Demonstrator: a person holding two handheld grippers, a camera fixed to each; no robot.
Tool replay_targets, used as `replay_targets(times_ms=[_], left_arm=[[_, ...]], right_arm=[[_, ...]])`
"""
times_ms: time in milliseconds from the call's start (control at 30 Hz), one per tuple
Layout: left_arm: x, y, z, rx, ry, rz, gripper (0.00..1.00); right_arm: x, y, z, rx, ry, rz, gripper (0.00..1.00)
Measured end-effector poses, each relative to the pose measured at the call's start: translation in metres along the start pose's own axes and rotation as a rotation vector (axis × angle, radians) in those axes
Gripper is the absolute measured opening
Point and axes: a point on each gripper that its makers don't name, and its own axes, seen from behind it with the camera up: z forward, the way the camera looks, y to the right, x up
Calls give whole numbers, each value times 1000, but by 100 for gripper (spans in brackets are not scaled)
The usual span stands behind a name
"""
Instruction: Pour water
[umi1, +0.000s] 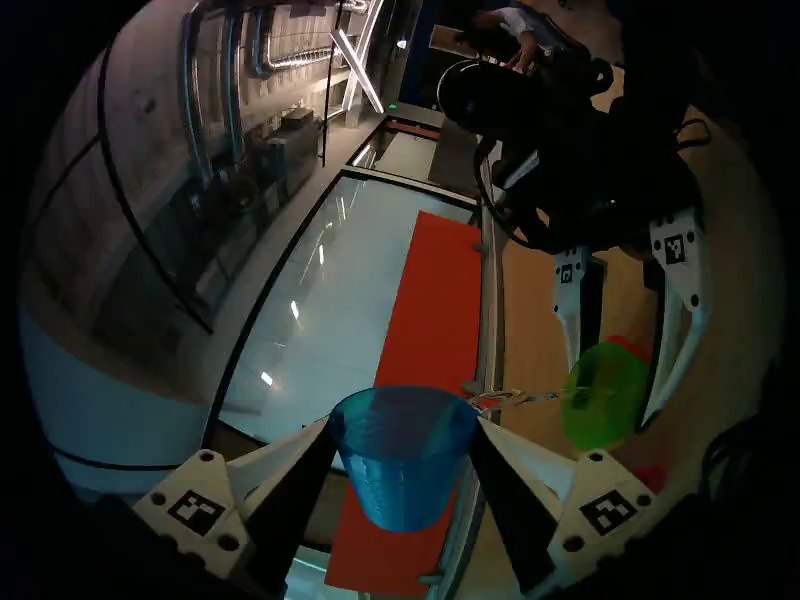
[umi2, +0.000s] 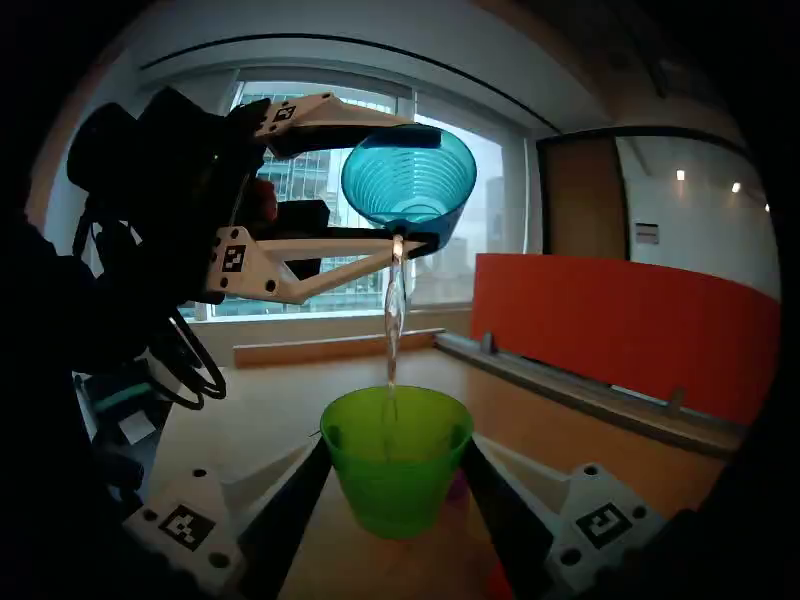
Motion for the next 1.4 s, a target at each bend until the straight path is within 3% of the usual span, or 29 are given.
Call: replay_targets(times_ms=[567,1000,1400], left_arm=[[0,7,4,8,-11,77,87],[3,3,3,9,-15,150,87],[8,11,1,9,-10,235,87]], right_arm=[[1,0,1,1,2,-1,89],[2,1,2,0,7,-2,89],[2,2,1,-4,11,-2,89]])
